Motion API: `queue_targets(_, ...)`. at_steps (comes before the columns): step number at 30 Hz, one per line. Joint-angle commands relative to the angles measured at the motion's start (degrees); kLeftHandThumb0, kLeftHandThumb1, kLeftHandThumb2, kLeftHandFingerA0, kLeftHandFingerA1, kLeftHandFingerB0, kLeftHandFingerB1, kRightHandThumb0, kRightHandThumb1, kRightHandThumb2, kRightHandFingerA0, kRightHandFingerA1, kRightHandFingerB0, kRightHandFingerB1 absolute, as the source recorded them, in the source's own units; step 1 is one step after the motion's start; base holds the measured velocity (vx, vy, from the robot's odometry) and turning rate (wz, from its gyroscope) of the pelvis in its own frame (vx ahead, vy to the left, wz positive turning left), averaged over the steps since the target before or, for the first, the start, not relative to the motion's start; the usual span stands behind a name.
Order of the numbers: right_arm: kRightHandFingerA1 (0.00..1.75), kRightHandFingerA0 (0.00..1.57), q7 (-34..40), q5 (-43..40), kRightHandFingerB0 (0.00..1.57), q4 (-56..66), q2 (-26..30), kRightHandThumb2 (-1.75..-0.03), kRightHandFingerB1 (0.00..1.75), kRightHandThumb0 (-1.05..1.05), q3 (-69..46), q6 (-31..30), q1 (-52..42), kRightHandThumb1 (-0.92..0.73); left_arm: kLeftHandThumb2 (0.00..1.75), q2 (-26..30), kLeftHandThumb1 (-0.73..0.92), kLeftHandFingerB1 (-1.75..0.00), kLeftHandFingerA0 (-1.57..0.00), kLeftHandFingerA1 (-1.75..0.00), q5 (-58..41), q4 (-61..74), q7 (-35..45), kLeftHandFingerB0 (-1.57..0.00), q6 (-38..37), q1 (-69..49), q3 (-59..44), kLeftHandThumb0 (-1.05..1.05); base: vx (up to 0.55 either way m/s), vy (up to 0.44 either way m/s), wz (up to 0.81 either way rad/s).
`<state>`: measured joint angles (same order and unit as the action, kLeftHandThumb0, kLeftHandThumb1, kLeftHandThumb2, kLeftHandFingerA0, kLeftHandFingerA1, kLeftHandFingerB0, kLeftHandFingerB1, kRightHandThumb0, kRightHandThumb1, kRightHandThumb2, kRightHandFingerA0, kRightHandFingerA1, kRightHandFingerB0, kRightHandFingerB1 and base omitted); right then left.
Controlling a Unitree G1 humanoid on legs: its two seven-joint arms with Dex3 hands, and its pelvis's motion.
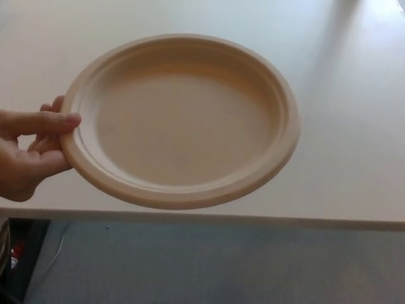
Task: A person passes a plate to the robot and the robot grabs it with its left hand and places it at the centre of the table infront of it
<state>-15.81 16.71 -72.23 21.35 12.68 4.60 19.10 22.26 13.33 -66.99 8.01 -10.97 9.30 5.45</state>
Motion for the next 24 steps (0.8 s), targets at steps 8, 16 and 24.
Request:
queue_targets(8,0.61,0.69,-2.12,0.67,0.45,-1.89,0.53,-0.62,0.45,-0.58,-0.09,1.60,0.16,-0.79,0.62,1.89,0.69,-0.29,-0.47,-0.43,5.25,2.12,-7.35,-0.26,-9.54,-2.30,5.50,-0.75,0.00,0.000,0.00)
queue_targets(16,0.61,0.71,-1.99,2.02,0.46,-2.17,0.37,-0.63,0.45,-0.59,1.07,2.21,-1.18,-0.79,0.61,3.37,0.69,-0.29,-0.39,-0.39,8.48,21.57,-16.60,-0.28,-18.44,-13.68,6.97,-0.71,0.07,0.001,0.01)
queue_targets(24,0.60,0.65,-1.68,1.78,0.42,-2.75,0.27,-0.61,0.44,-0.61,1.36,1.96,-2.18,-0.76,0.87,5.01,0.55,-0.42,-0.31,-0.48,12.86,41.55,-19.78,-0.18,-18.68,-24.76,6.07,-0.71,0.02,0.000,0.00)
